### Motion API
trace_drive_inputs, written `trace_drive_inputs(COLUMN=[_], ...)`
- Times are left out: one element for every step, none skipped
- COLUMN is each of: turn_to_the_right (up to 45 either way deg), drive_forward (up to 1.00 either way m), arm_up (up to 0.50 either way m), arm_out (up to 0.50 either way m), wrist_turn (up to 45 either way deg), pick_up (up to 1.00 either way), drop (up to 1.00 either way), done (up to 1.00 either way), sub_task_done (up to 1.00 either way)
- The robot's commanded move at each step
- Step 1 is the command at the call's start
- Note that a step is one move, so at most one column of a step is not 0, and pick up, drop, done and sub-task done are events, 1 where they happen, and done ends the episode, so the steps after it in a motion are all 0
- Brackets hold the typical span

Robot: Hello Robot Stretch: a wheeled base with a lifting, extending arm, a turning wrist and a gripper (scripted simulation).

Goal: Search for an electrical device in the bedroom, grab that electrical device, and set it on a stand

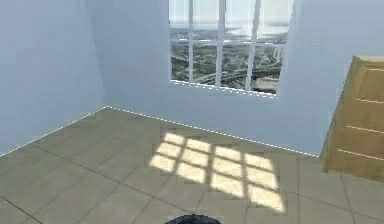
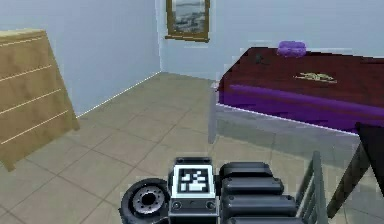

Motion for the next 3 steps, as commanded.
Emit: trace_drive_inputs(turn_to_the_right=[-45.0, -15.0, 0.0], drive_forward=[0.00, 0.00, 0.65], arm_up=[0.00, 0.00, 0.00], arm_out=[0.00, 0.00, 0.00], wrist_turn=[0.0, 0.0, 0.0], pick_up=[0.00, 0.00, 0.00], drop=[0.00, 0.00, 0.00], done=[0.00, 0.00, 0.00], sub_task_done=[0.00, 0.00, 0.00])
